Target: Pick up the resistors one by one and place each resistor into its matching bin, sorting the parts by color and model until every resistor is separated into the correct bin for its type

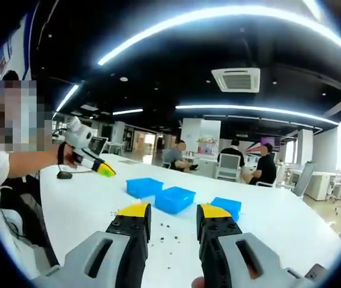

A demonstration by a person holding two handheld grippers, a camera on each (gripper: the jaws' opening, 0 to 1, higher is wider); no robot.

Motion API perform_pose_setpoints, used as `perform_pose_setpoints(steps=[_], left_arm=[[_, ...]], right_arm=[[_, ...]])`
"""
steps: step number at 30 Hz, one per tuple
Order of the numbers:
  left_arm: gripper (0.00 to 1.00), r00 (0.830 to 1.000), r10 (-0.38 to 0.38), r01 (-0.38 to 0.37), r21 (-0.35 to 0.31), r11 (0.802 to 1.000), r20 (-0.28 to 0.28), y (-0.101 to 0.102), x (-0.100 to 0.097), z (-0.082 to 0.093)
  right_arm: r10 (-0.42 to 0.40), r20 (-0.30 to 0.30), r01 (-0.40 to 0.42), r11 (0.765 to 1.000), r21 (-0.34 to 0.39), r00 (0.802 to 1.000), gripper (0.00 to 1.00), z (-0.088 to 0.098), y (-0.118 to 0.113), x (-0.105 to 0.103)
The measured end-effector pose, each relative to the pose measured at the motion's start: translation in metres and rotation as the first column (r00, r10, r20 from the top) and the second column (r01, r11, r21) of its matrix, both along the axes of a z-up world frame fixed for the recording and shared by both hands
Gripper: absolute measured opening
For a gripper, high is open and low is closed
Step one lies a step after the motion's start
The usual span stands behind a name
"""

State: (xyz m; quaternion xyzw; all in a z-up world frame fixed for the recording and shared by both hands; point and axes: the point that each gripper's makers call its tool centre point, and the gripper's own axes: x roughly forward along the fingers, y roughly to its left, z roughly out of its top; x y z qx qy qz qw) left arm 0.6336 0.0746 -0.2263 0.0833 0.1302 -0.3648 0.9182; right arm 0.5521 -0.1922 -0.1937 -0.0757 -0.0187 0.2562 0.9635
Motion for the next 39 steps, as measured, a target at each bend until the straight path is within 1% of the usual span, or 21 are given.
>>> perform_pose_setpoints(steps=[1,2,3,5,7,8,9,10,13,16,18,22,27,29,31,32,33,35,37,38,39], left_arm=[[0.06,1.0,0.007,-0.006,-0.021,1.0,0.01,0.003,-0.004,0.003],[0.06,1.0,0.021,-0.019,-0.071,0.997,0.02,0.01,-0.012,0.007],[0.06,0.999,0.033,-0.03,-0.099,0.995,0.027,0.015,-0.017,0.009],[0.06,0.996,0.061,-0.051,-0.146,0.988,0.066,0.028,-0.026,0.014],[0.06,0.993,0.088,-0.069,-0.22,0.973,0.079,0.037,-0.036,0.018],[0.06,0.993,0.092,-0.07,-0.244,0.967,0.08,0.04,-0.041,0.018],[0.06,0.989,0.113,-0.084,-0.278,0.957,0.093,0.046,-0.045,0.021],[0.06,0.989,0.121,-0.089,-0.303,0.949,0.089,0.048,-0.049,0.021],[0.06,0.985,0.144,-0.104,-0.331,0.938,0.099,0.059,-0.058,0.021],[0.06,0.983,0.155,-0.112,-0.341,0.933,0.101,0.064,-0.065,0.018],[0.06,0.981,0.163,-0.121,-0.331,0.936,0.102,0.066,-0.065,0.013],[0.06,0.98,0.177,-0.14,-0.326,0.935,0.086,0.071,-0.058,0.008],[0.06,0.981,0.181,-0.15,-0.322,0.935,0.068,0.068,-0.045,0.007],[0.06,0.983,0.175,-0.15,-0.315,0.937,0.051,0.064,-0.034,0.007],[0.06,0.98,0.196,-0.176,-0.294,0.94,0.04,0.066,-0.019,0.006],[0.06,0.979,0.2,-0.18,-0.291,0.94,0.038,0.066,-0.014,0.007],[0.06,0.978,0.207,-0.189,-0.292,0.937,0.031,0.066,-0.005,0.008],[0.06,0.978,0.207,-0.192,-0.293,0.937,0.019,0.065,0.007,0.008],[0.06,0.97,0.241,-0.226,-0.276,0.934,0.02,0.069,0.024,0.006],[0.06,0.97,0.243,-0.229,-0.281,0.932,0.014,0.069,0.031,0.005],[0.06,0.97,0.242,-0.233,-0.283,0.93,-0.002,0.068,0.039,0.003]], right_arm=[[0.005,-0.006,-0.005,1.0,-0.002,1.0,0.33,-0.002,0.001,0.001],[0.014,-0.017,-0.014,1.0,-0.009,1.0,0.33,-0.005,0.003,0.001],[0.021,-0.024,-0.021,1.0,-0.019,0.999,0.33,-0.007,0.004,0.001],[0.032,-0.039,-0.034,0.999,-0.037,0.999,0.33,-0.013,0.009,0.002],[0.042,-0.049,-0.044,0.998,-0.039,0.998,0.33,-0.017,0.013,0.003],[0.044,-0.051,-0.046,0.998,-0.039,0.998,0.33,-0.018,0.013,0.003],[0.047,-0.054,-0.049,0.998,-0.039,0.997,0.33,-0.019,0.014,0.003],[0.047,-0.059,-0.05,0.998,-0.038,0.997,0.33,-0.02,0.015,0.003],[0.055,-0.066,-0.057,0.998,-0.029,0.996,0.33,-0.021,0.016,0.001],[0.066,-0.069,-0.067,0.998,-0.011,0.995,0.33,-0.021,0.017,0.0],[0.069,-0.07,-0.07,0.998,-0.006,0.995,0.33,-0.02,0.017,0.0],[0.072,-0.076,-0.073,0.997,-0.015,0.995,0.33,-0.023,0.017,0.0],[0.081,-0.078,-0.083,0.997,-0.01,0.994,0.33,-0.023,0.019,0.0],[0.092,-0.078,-0.092,0.996,-0.002,0.993,0.33,-0.022,0.02,-0.001],[0.097,-0.078,-0.097,0.995,0.004,0.992,0.33,-0.021,0.02,-0.001],[0.097,-0.078,-0.097,0.995,0.004,0.992,0.33,-0.021,0.019,-0.001],[0.095,-0.079,-0.095,0.995,0.005,0.992,0.33,-0.021,0.019,0.0],[0.092,-0.08,-0.092,0.996,0.004,0.993,0.33,-0.021,0.017,0.001],[0.09,-0.079,-0.09,0.996,0.005,0.993,0.33,-0.021,0.016,0.001],[0.09,-0.079,-0.09,0.996,0.006,0.993,0.33,-0.02,0.015,0.001],[0.09,-0.078,-0.09,0.996,0.007,0.993,0.33,-0.02,0.015,0.002]])
